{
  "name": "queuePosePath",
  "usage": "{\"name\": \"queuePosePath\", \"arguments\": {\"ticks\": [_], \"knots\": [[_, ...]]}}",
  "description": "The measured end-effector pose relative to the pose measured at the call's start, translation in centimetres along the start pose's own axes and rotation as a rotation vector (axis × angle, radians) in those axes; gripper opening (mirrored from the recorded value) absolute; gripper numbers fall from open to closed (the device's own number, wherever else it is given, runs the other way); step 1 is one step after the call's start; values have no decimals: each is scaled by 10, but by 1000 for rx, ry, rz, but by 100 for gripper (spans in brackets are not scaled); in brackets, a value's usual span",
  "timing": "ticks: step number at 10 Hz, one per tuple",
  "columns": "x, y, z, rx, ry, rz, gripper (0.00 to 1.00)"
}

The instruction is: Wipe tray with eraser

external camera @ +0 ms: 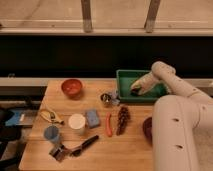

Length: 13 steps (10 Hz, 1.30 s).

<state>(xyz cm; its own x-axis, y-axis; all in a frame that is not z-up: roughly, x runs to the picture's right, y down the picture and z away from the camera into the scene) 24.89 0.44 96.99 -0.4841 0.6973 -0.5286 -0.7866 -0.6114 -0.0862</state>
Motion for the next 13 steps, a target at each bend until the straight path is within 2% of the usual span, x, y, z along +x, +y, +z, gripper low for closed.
{"name": "queuePosePath", "arguments": {"ticks": [2,4,5,7,11,13], "knots": [[-1,5,-33,-29,-49,-12,0],[-5,16,-54,-56,-95,-33,0],[-8,17,-59,-57,-106,-35,0],[-14,8,-58,-34,-119,-18,0],[-36,-39,-41,46,-148,71,0],[-41,-44,-39,61,-153,92,0]]}}
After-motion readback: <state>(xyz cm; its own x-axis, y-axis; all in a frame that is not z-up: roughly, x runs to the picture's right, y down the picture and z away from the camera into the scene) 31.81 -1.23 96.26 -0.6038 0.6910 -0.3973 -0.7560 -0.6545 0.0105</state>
